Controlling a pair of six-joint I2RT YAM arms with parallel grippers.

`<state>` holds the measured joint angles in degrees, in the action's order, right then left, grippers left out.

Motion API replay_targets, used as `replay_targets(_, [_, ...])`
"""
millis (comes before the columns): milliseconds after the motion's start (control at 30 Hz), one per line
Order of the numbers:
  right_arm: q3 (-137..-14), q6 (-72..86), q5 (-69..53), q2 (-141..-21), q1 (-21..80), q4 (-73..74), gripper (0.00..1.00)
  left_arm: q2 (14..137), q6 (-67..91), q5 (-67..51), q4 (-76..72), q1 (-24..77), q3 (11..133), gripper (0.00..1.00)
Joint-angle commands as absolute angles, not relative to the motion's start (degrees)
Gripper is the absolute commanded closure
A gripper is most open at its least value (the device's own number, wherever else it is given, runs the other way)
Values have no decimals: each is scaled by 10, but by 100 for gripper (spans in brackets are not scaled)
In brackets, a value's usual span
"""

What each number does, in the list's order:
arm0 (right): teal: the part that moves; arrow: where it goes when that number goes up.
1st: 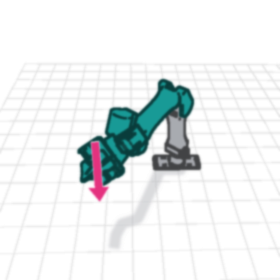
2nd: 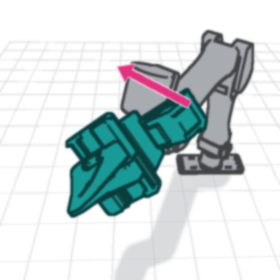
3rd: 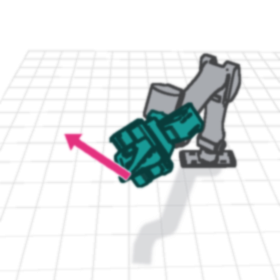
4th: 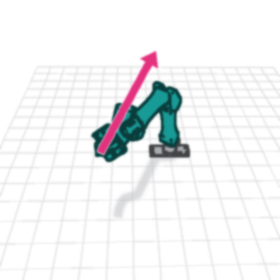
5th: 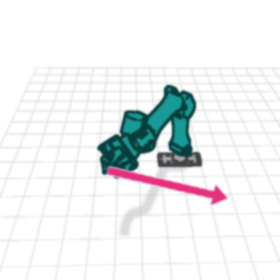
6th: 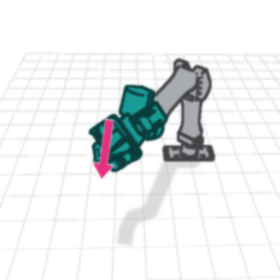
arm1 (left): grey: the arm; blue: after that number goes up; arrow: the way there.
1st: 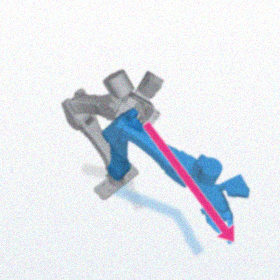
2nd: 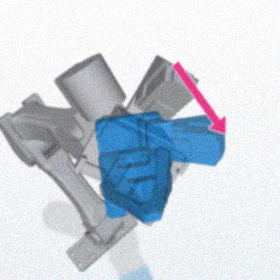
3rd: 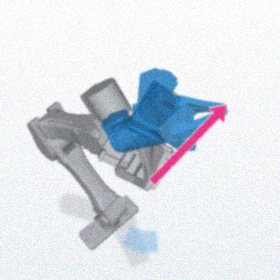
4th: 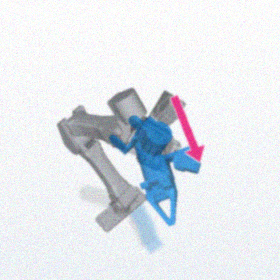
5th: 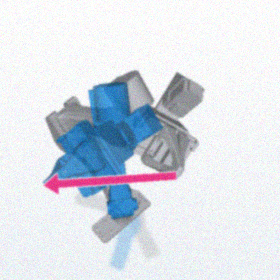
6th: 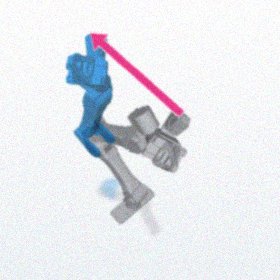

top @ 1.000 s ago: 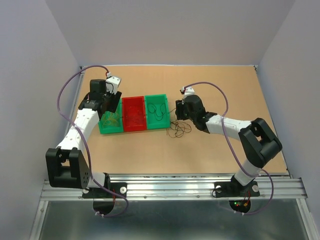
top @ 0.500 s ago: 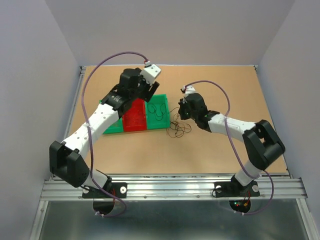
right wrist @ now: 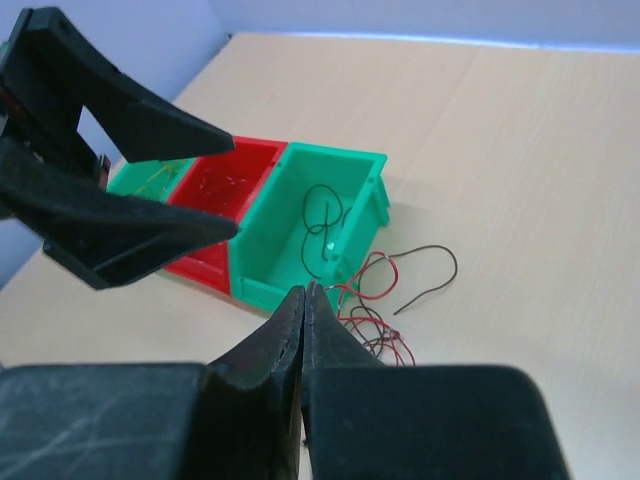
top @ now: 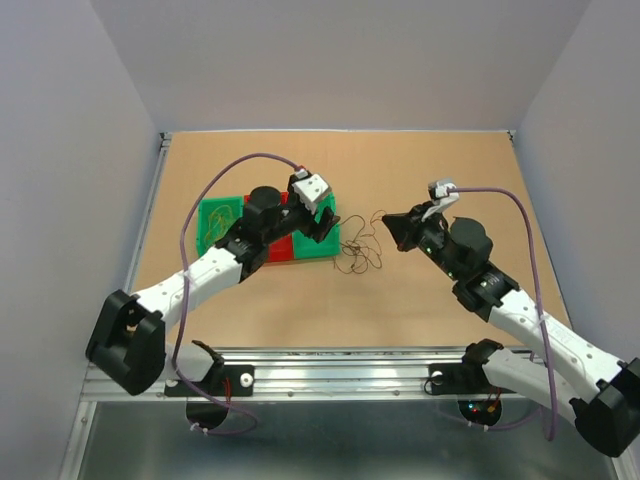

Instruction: Untangle the cables

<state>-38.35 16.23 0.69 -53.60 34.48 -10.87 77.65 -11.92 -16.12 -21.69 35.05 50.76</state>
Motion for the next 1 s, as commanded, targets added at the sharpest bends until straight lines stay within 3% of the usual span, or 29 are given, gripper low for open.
replay_targets(0, [-351,190,-27,-480,345,-167,99,686,-134,-256,-349,353,455,17])
replay_targets(200, [-334,206,-28,-454,345,-194,100,726,-180,-345,-369,374,441,17])
replay_targets(567, [-327,202,-20,-466,345,-219,99,851,-244,-266,-427,448,444,25])
replay_targets(667, [-328,202,-19,-475,345,-224,99,879,-239,-262,-428,457,468,36])
replay_targets(700, [-330,201,-19,-482,345,-223,99,882,-236,-252,-426,461,475,51])
replay_targets(767, [-330,200,-18,-484,345,-224,100,886,-235,-238,-426,463,478,69])
replay_targets(800, [-330,200,-15,-485,345,-223,100,885,-233,-233,-425,463,480,83])
replay_targets(900, [-328,199,-4,-484,345,-222,100,868,-231,-216,-426,463,475,100])
replay_targets(967, [-328,194,13,-486,345,-221,99,853,-229,-221,-424,464,468,100])
